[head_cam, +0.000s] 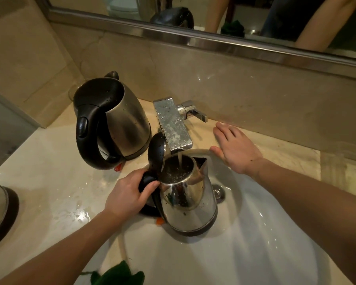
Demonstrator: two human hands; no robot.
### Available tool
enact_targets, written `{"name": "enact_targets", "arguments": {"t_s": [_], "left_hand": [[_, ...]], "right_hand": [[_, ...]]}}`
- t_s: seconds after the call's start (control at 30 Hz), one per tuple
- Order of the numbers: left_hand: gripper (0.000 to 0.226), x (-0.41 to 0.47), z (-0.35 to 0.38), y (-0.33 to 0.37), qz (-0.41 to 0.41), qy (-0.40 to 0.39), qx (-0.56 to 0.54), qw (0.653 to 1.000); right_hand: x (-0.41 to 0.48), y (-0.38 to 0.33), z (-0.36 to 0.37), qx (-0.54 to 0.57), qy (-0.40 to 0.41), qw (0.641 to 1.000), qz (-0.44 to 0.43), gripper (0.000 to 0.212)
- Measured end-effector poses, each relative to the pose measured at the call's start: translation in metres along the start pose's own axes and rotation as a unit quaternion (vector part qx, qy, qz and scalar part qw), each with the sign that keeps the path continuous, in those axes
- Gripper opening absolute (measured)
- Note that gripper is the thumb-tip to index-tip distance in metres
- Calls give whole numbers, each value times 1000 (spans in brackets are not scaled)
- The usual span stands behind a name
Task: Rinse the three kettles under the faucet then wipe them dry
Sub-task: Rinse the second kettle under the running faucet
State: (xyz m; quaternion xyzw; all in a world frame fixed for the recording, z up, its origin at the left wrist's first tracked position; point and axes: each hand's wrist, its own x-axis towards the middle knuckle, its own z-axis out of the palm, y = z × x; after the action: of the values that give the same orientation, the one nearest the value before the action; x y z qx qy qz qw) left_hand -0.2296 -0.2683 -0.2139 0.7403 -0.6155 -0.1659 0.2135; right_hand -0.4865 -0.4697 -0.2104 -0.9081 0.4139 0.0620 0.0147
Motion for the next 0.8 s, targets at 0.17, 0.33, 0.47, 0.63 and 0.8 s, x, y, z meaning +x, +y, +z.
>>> {"name": "enact_targets", "arguments": {"t_s": [0.17,0.33,0.47,0.63,0.8], "left_hand": [[66,0,0,1,2,4,-4,1000],[64,0,0,0,3,5,-5,1000],[64,0,0,1,8,11,-4,1000],[65,1,0,1,6,6,-3,1000],[67,1,0,1,8,3,-5,1000]], "right_hand": [[-1,1,1,10,16,1000,3,78],[0,1,2,2,18,1000,6,79],[1,1,2,-2,19,1000,4,80],[1,1,4,3,20,1000,2,79],[1,2,4,3,23,1000,1,79]]}}
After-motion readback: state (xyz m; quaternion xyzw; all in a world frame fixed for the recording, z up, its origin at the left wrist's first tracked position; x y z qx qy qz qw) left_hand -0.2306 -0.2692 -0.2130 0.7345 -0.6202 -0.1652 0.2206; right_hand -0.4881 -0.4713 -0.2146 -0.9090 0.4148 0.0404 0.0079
